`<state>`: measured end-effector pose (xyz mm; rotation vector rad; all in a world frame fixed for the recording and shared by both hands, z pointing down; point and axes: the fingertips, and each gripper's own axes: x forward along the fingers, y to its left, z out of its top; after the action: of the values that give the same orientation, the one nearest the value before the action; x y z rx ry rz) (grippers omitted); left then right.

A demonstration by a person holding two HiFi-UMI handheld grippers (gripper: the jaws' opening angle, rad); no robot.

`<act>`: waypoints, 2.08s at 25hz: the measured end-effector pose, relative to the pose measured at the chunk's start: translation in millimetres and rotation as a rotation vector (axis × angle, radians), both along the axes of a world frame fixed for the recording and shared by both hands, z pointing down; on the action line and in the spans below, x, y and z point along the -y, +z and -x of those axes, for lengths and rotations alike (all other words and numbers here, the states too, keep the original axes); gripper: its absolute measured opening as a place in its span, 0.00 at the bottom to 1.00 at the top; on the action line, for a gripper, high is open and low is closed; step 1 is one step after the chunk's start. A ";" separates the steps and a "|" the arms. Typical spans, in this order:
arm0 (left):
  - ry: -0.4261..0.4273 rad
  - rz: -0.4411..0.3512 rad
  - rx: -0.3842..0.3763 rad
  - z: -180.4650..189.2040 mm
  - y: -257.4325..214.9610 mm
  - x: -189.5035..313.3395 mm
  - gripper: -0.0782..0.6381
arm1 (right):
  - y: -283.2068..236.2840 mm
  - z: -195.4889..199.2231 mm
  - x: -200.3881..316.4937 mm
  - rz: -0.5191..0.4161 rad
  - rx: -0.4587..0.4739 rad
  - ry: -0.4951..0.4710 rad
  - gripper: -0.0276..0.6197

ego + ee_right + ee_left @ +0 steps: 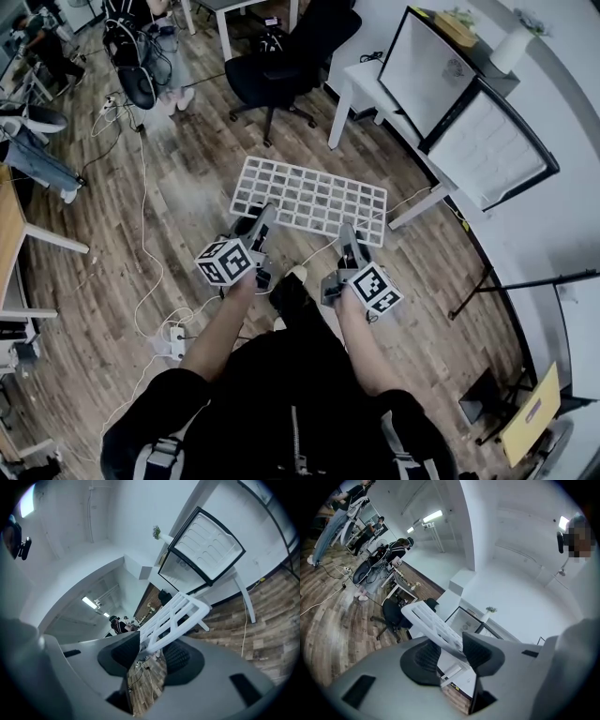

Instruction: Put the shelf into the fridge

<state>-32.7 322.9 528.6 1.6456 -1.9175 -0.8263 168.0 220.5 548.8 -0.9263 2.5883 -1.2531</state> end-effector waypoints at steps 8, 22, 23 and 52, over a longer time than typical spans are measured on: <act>0.029 0.025 0.002 43.1 3.4 61.6 0.34 | 4.7 40.6 55.1 0.014 0.012 0.022 0.28; 0.095 0.027 0.034 106.6 -22.8 204.1 0.34 | -20.1 100.1 185.7 -0.010 0.028 0.072 0.28; 0.098 0.026 0.035 108.1 -24.9 212.8 0.34 | -21.8 101.6 193.4 -0.009 0.029 0.075 0.28; 0.527 0.032 0.027 97.4 -11.3 505.9 0.34 | -15.7 76.5 389.1 -0.008 0.021 0.477 0.28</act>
<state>-130.0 -183.0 517.2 2.0149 -1.3936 -0.5544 91.4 -168.6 533.1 -1.4094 2.1624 -1.1038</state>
